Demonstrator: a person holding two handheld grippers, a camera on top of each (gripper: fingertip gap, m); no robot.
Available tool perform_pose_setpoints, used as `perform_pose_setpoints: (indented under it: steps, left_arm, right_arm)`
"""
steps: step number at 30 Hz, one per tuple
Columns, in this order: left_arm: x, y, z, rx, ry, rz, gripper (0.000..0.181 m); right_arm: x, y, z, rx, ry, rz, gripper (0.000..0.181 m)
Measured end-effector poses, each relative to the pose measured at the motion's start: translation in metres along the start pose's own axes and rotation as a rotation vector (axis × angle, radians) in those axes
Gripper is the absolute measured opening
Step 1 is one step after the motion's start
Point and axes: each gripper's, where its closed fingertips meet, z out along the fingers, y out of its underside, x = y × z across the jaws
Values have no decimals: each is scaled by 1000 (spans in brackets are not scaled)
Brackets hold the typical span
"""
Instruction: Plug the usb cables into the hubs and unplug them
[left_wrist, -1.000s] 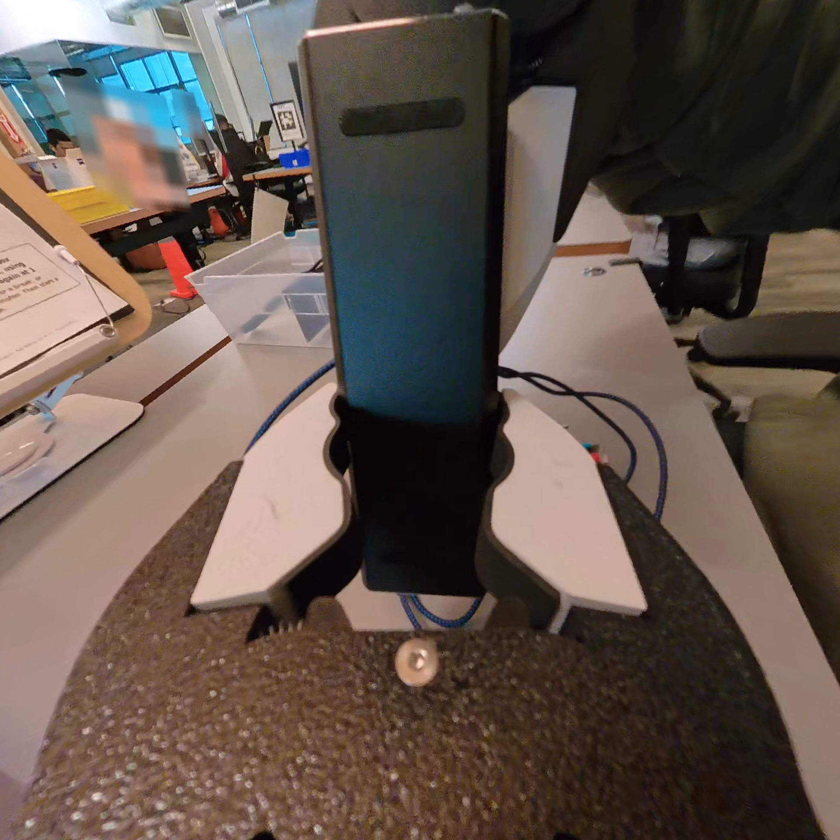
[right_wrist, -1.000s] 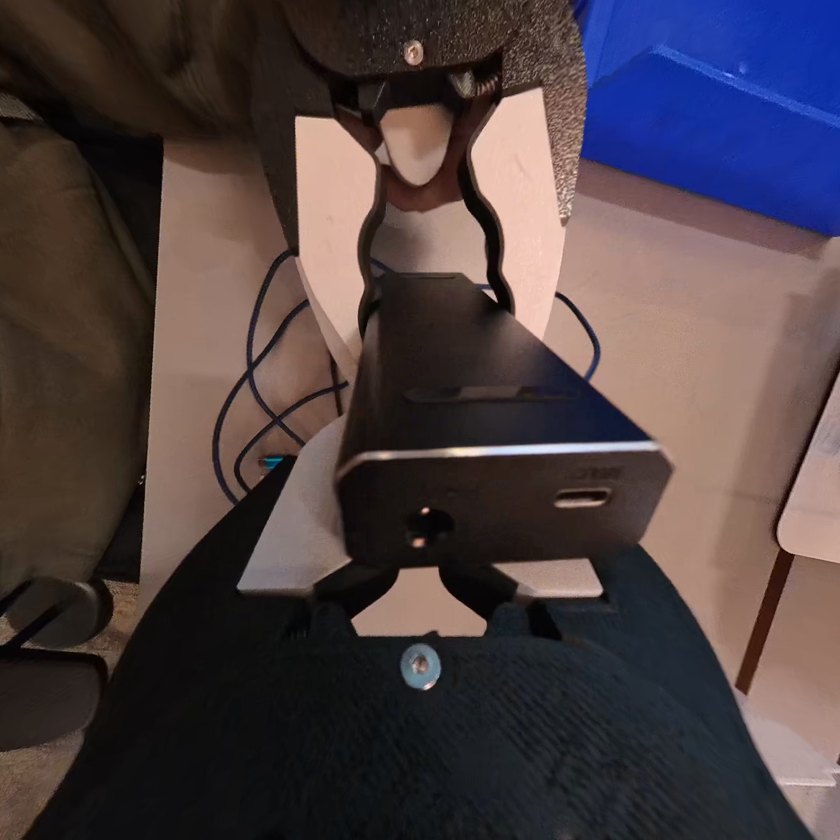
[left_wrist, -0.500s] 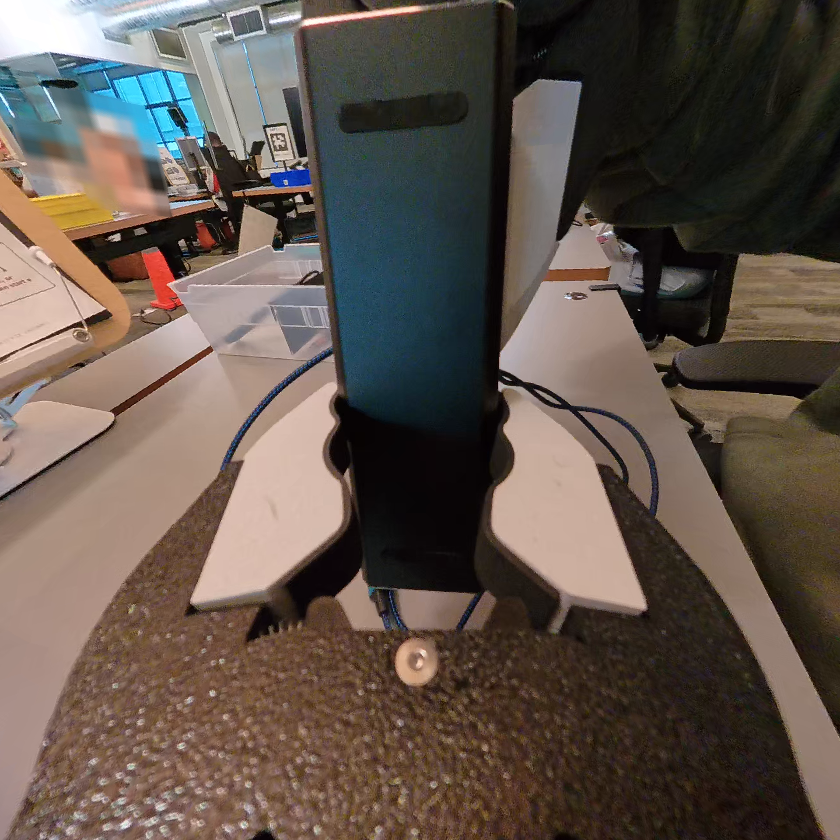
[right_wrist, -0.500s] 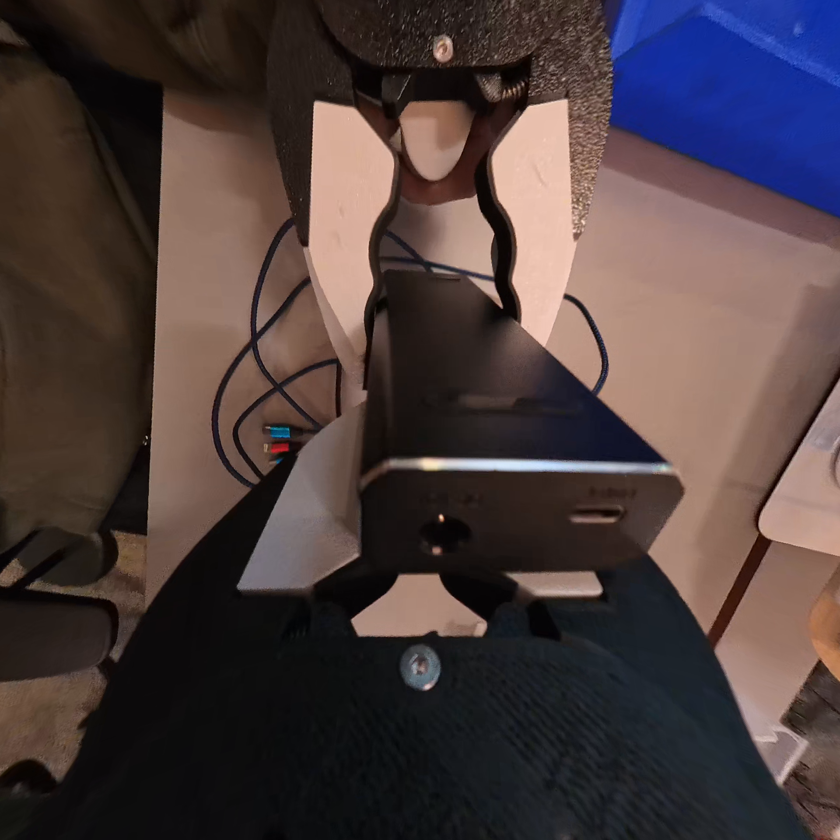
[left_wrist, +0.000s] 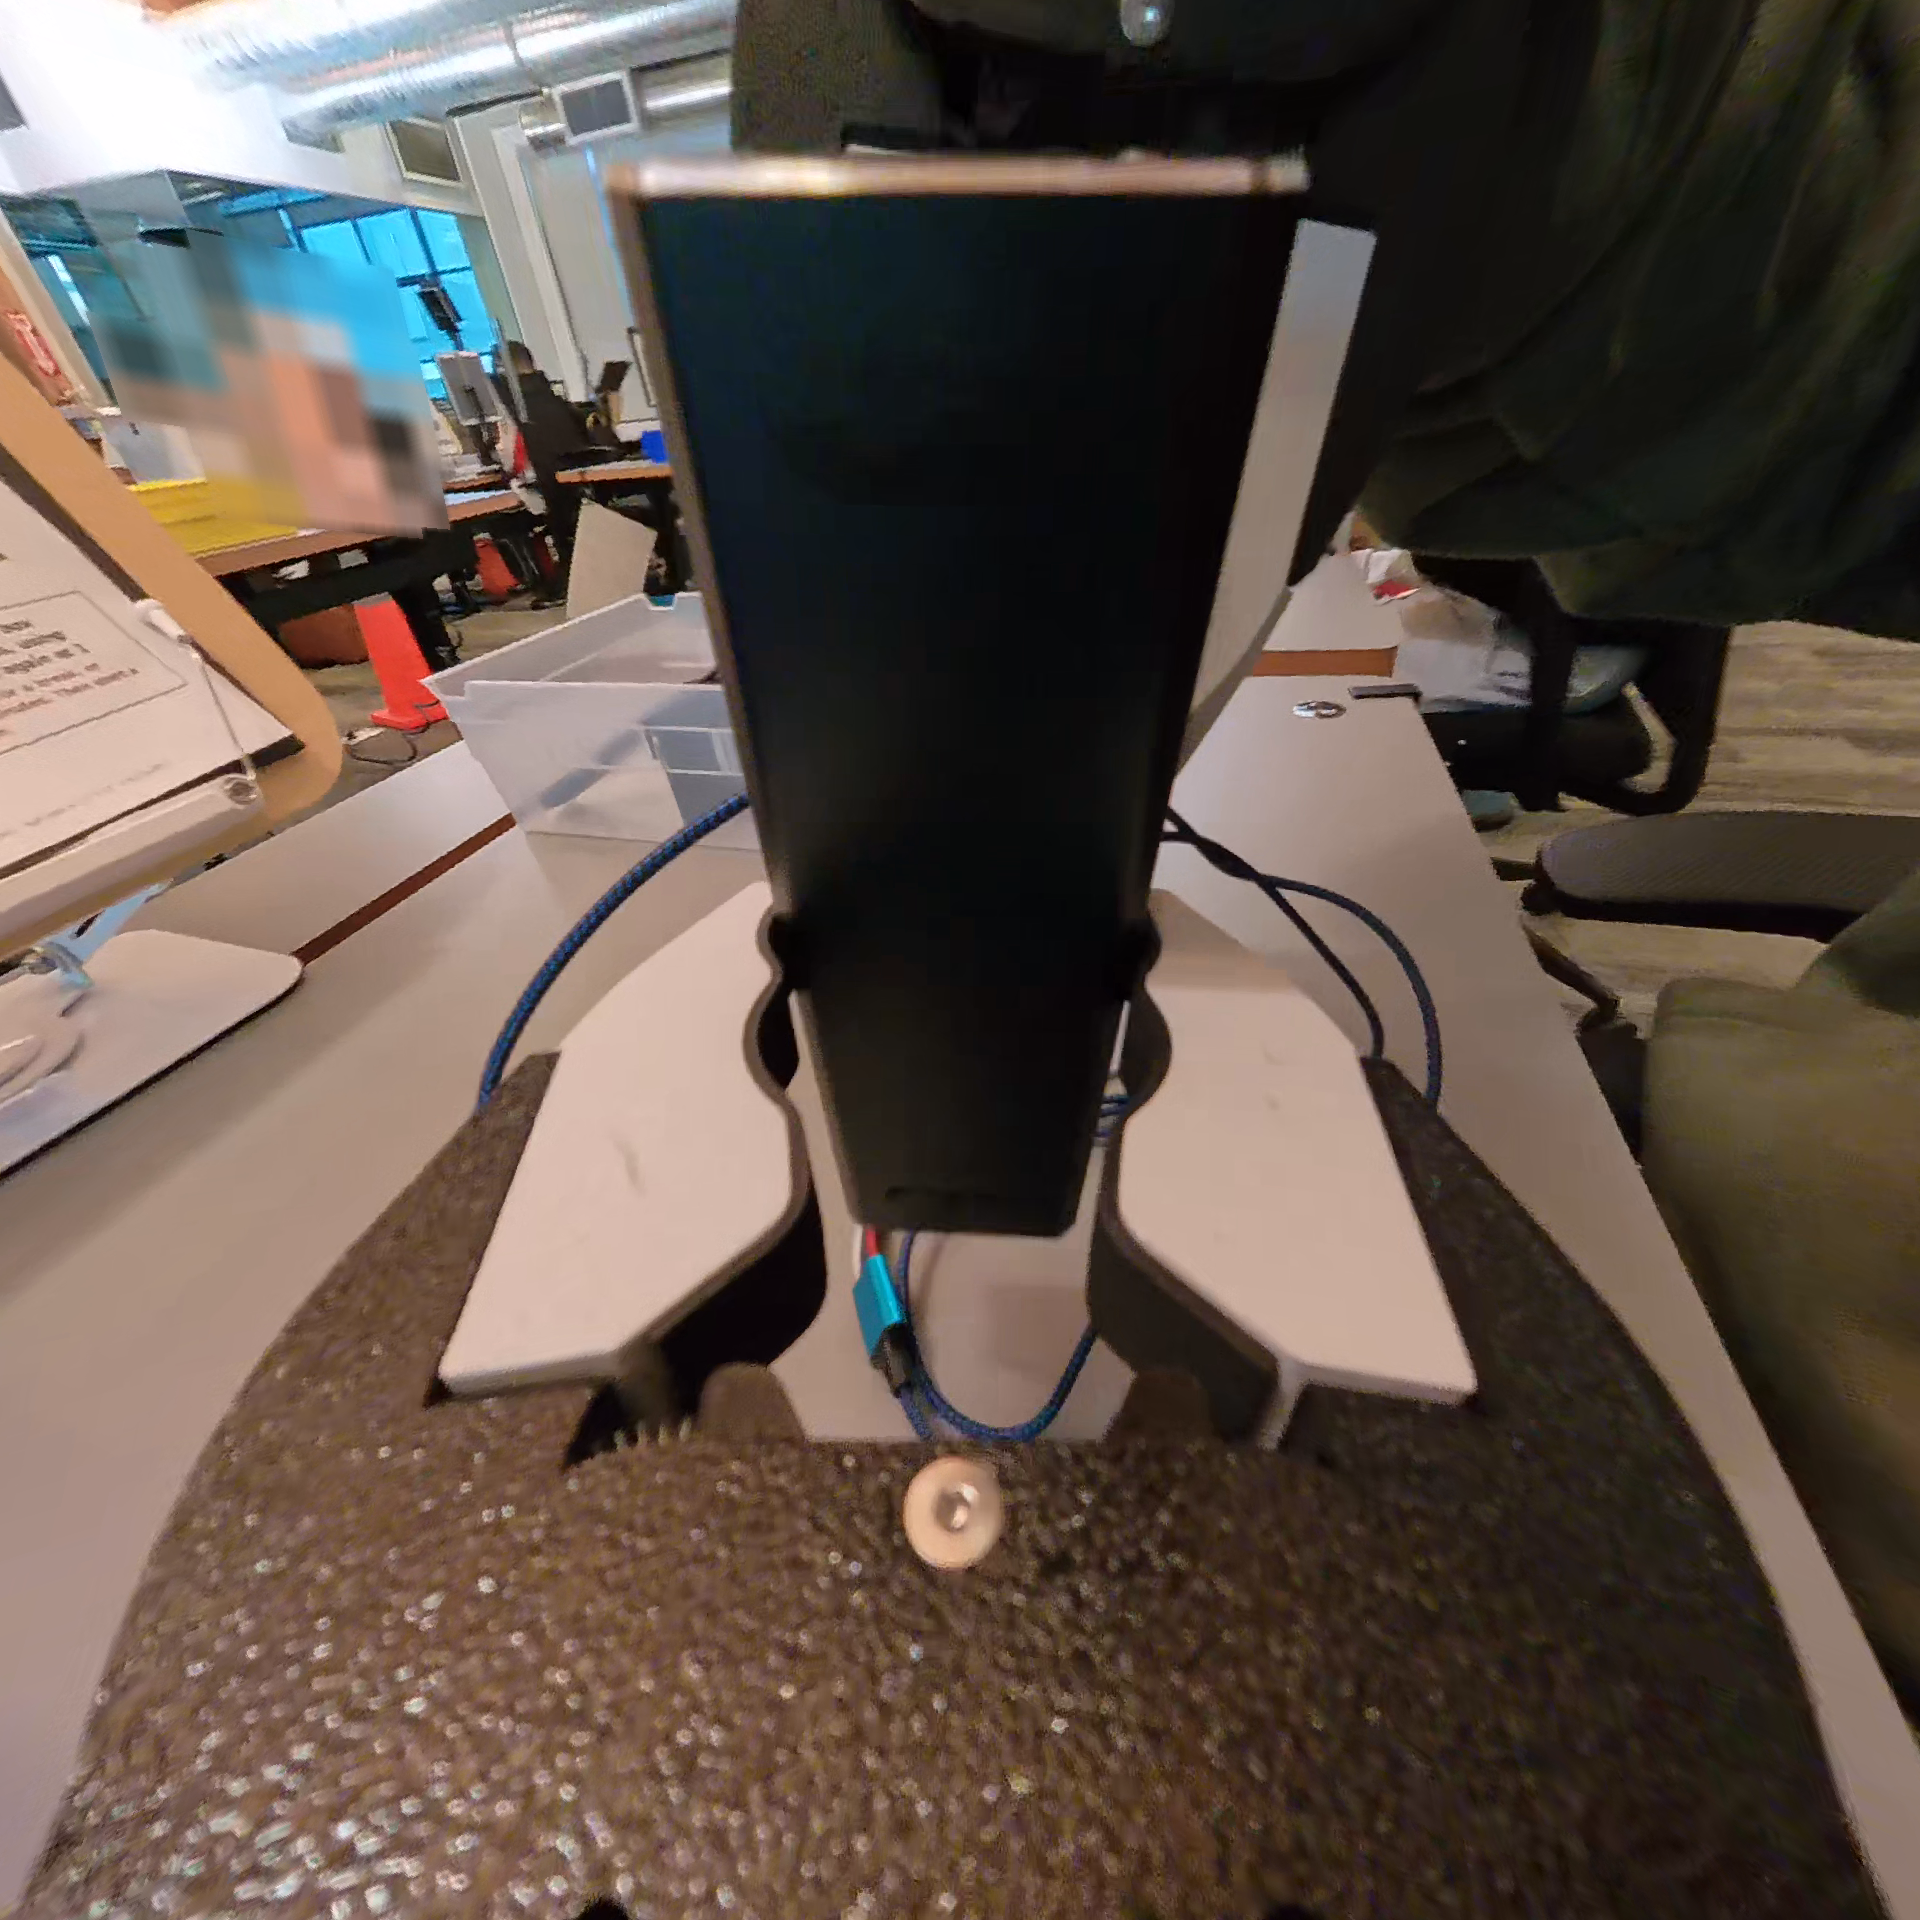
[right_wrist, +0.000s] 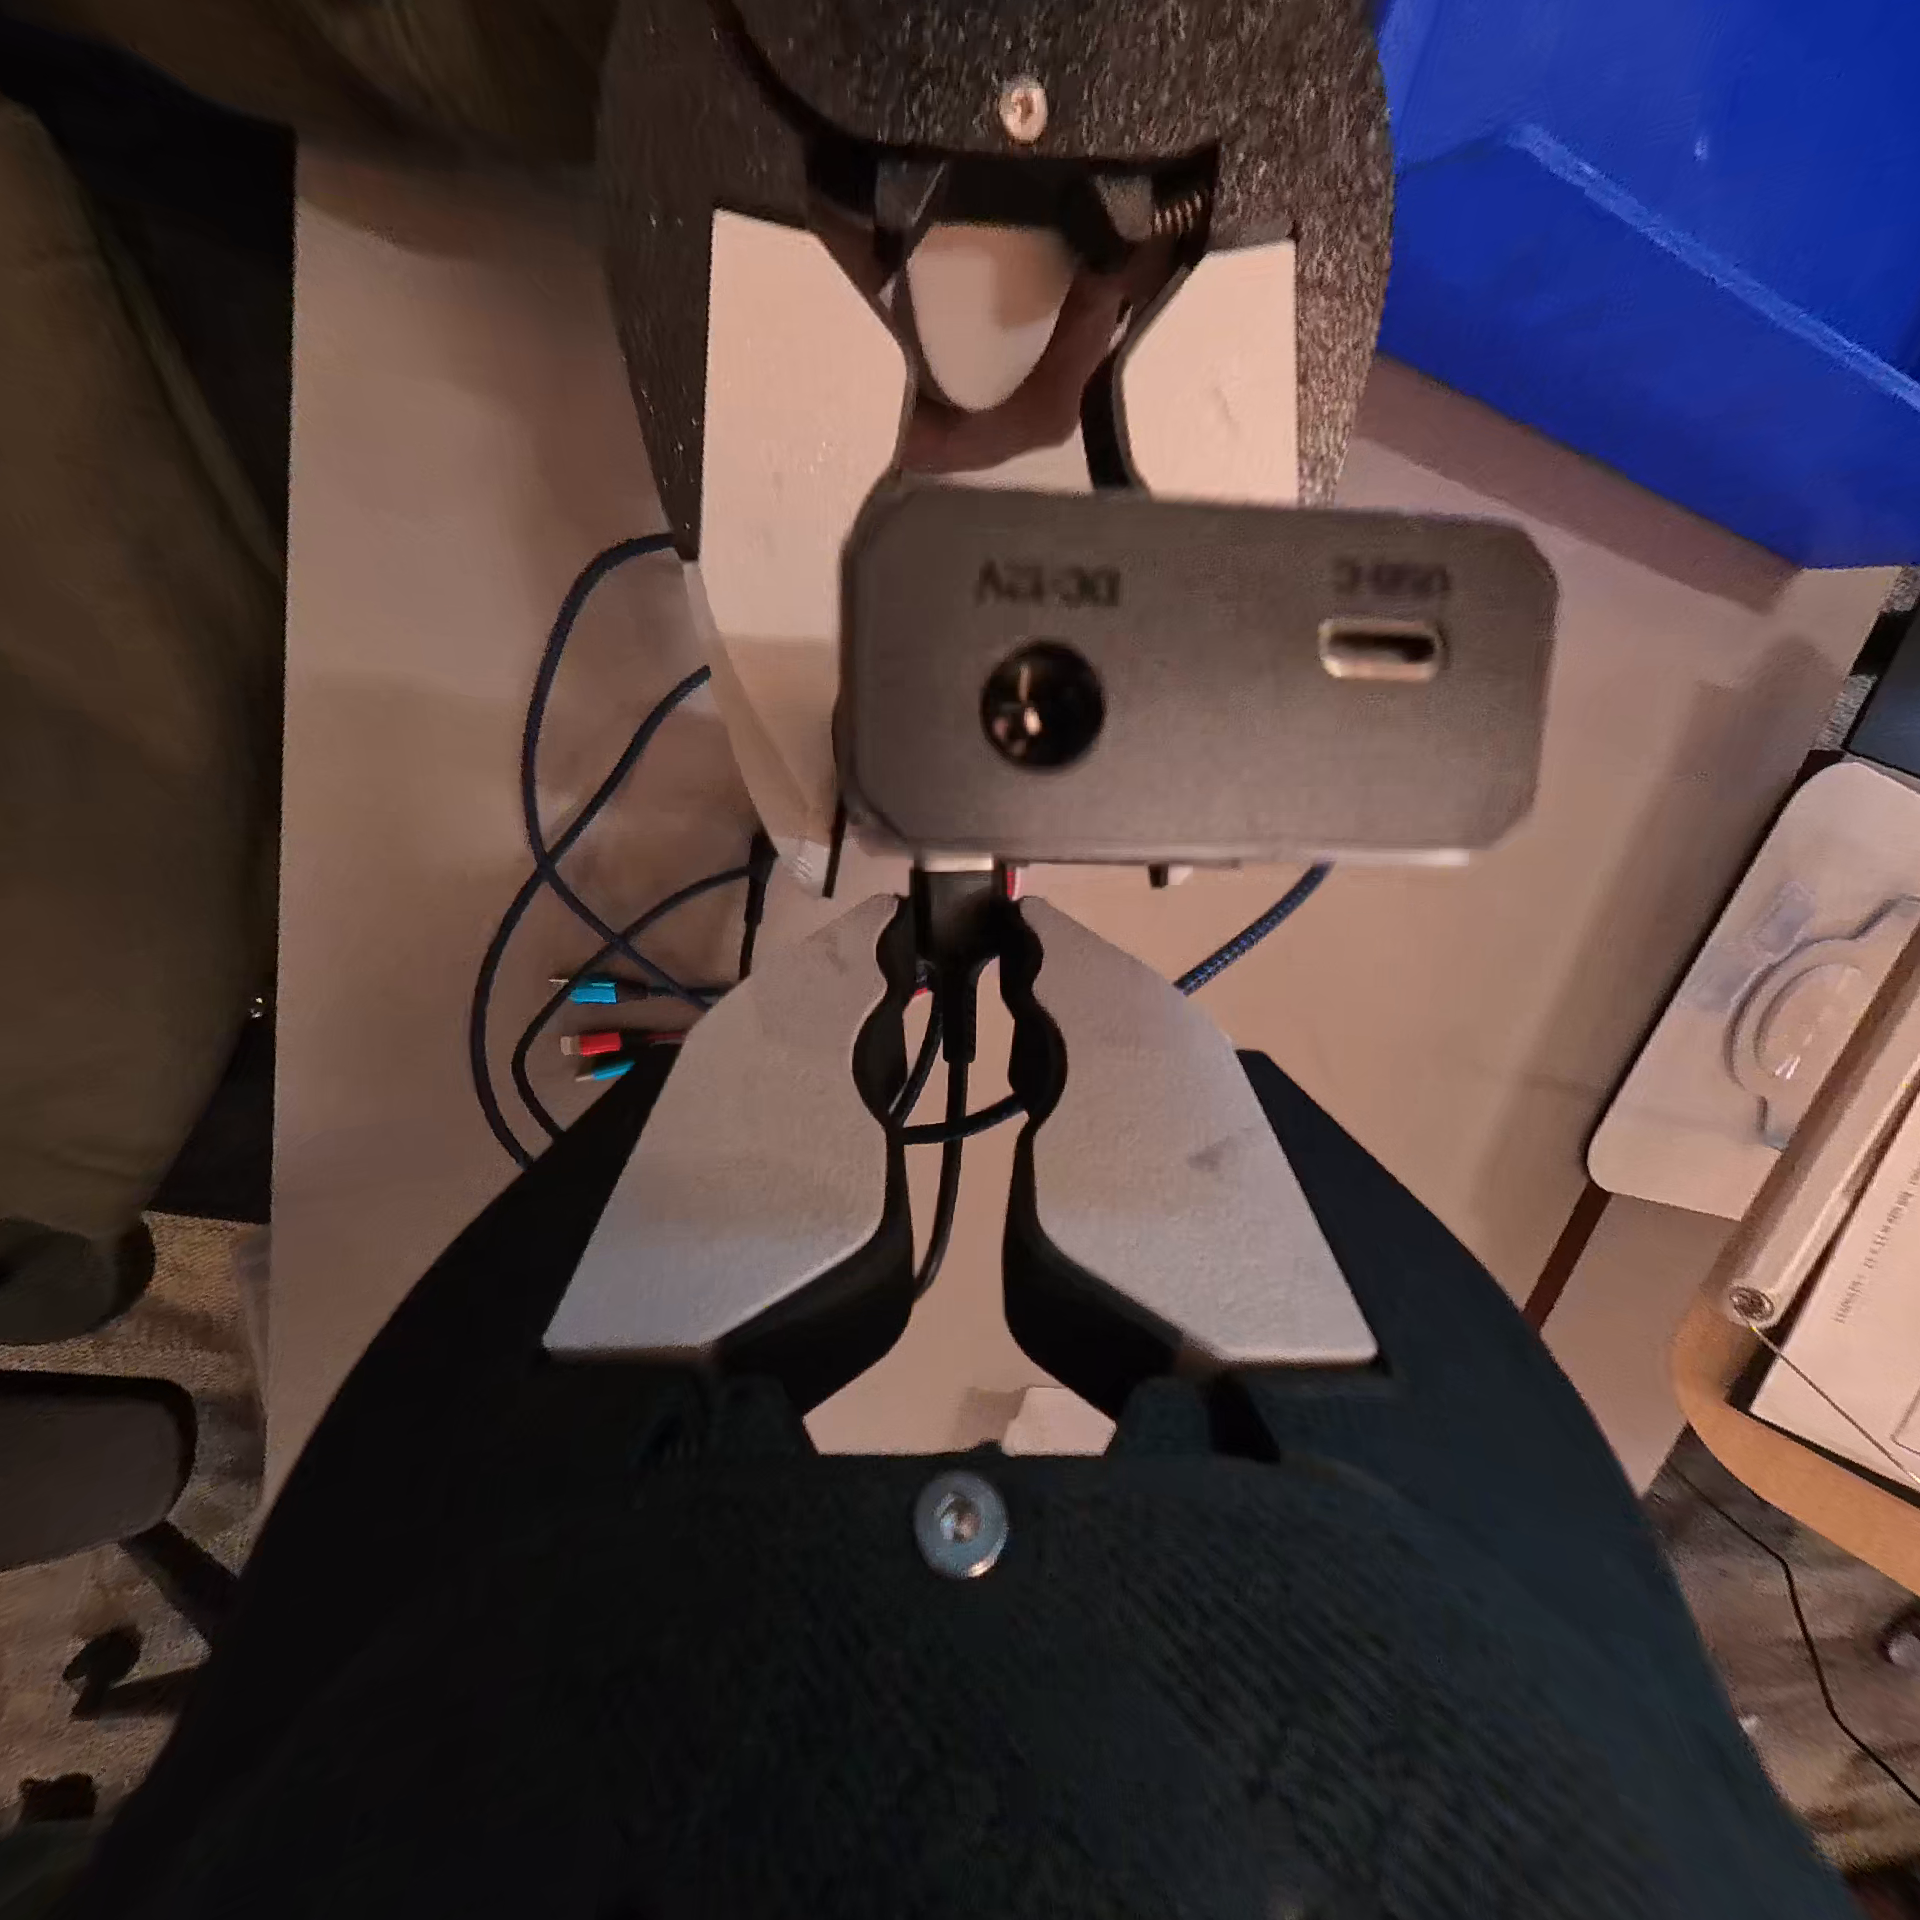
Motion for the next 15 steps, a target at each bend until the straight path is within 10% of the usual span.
perform_pose_setpoints:
  steps: [15]
  left_arm:
    - [0, 18, 9, -112, -22, 82, 59]
  right_arm:
    - [-5, 20, 12, -94, -15, 34, 16]
